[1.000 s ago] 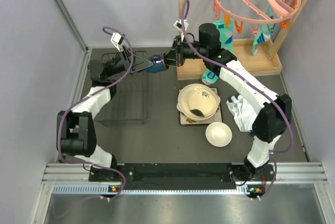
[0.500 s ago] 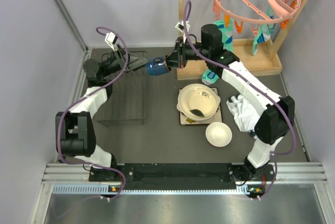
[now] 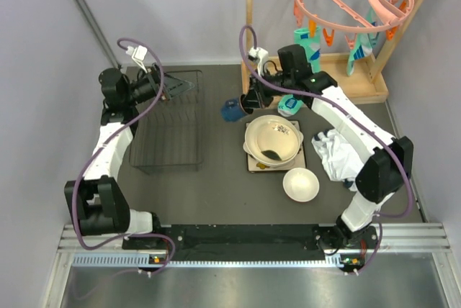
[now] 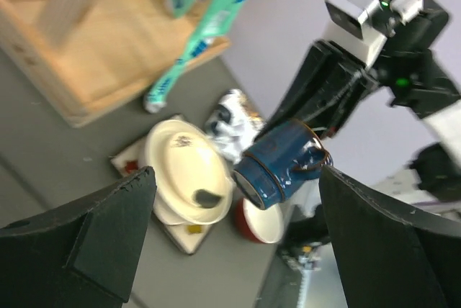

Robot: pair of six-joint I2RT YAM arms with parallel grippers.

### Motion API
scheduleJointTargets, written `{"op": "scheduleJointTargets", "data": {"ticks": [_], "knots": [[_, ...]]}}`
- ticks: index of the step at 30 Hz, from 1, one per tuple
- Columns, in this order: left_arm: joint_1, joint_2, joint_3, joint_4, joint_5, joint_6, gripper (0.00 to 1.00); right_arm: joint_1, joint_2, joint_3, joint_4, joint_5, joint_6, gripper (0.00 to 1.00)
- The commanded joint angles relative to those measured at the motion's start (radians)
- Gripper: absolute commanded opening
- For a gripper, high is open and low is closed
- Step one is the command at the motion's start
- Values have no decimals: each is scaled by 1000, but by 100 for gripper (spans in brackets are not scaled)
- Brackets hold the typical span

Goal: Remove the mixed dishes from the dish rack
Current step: Place the cup at the center of the board.

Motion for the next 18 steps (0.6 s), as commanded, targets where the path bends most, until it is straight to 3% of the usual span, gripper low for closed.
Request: {"op": "scheduleJointTargets", "data": {"ticks": [1,8,18], "knots": [[14,-46,130,-530,-86,455,98,-1,-121,-34,-169,145,-185,0],[18,-16,228,-818,-213,667,98,24,-138,-45,-389,325,-314,0],[19,-25,262,-936,-442,803,97,177,-192,-255,-418,492,-392,0]]}}
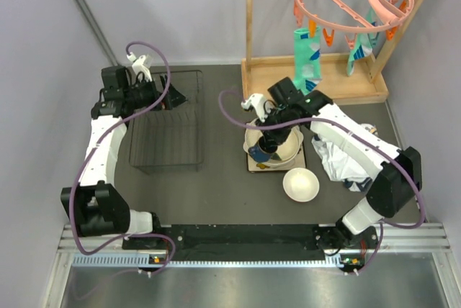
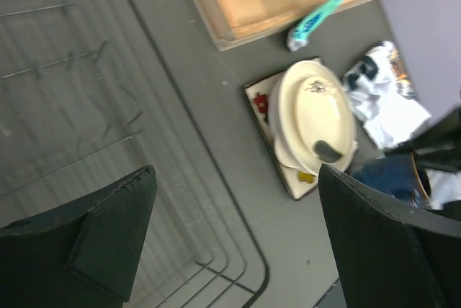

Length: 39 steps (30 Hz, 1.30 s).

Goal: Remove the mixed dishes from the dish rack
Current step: Place the cup at the center of the board.

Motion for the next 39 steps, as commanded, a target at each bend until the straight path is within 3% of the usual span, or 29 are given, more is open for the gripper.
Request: {"op": "scheduleJointTargets", "data": {"ticks": [1,18,39], "knots": [[5,-16,61,-74,-129,117,97,95,-64,-68,-3,81,-50,0],[7,-31,67,-120,-201,146,97,285,14,-192,66,193,-15,0],[5,-60,-6,-87,-207,140,96,288,57,-257,172,236,34,0]]}}
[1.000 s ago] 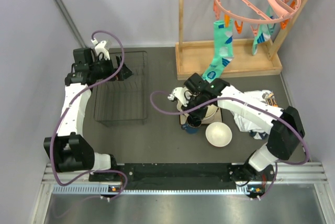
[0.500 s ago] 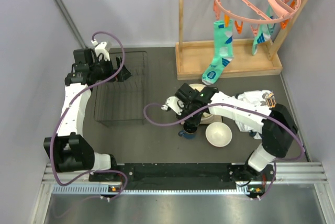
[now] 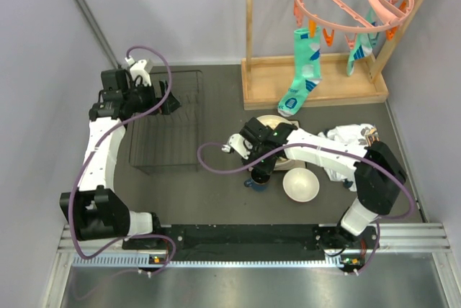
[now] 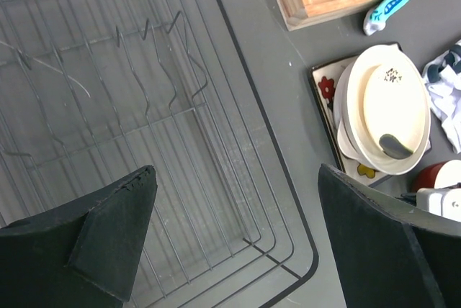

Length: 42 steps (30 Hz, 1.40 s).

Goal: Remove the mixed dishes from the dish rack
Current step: Place the cup at the center of the board.

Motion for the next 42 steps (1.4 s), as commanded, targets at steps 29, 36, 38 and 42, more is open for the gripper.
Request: {"op": "scheduleJointTargets", "data": {"ticks": [29,36,38,42], "knots": [[6,-66,-77,58,-9,-15,96,34,-46,-80,61,-4,43,0],[6,-69,-77,58,-10,-17,96,36,-46,-71,62,7,47,0],[5,-71,-79,58,-10,-17,96,36,-44,-71,62,7,47,5],[6,-72,-80,58,-9,-17,96,37,-44,-69,61,10,47,10]]}}
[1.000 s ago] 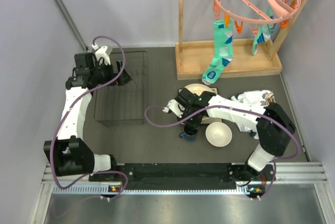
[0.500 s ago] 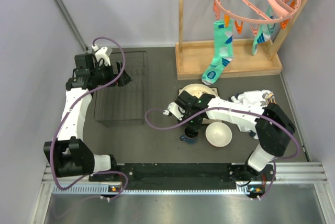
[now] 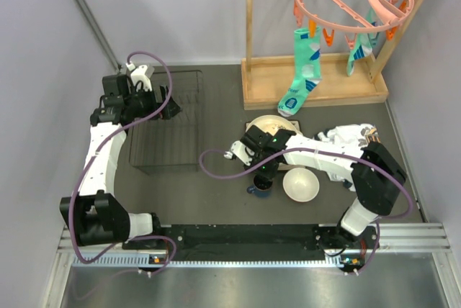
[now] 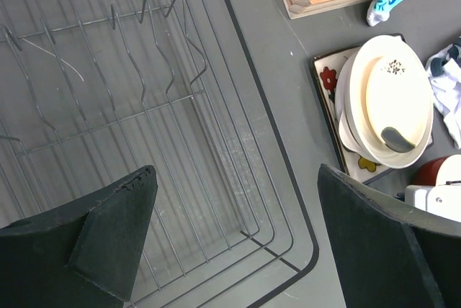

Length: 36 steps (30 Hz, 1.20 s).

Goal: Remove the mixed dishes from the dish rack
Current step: Place the cup at the center of the board.

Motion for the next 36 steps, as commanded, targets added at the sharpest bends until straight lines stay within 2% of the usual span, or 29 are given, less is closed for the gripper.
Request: {"op": "scheduleJointTargets", "data": {"ticks": [1,20,36], "knots": [[6,-33,-7,44,-2,-8,96,20,-44,16,21,1,12,13],[6,-39,-11,41,0,-5,96,24,-64,18,20,5,10,27],[5,-44,-11,30,-3,34,97,17,-220,62,5,37,-20,34]]}}
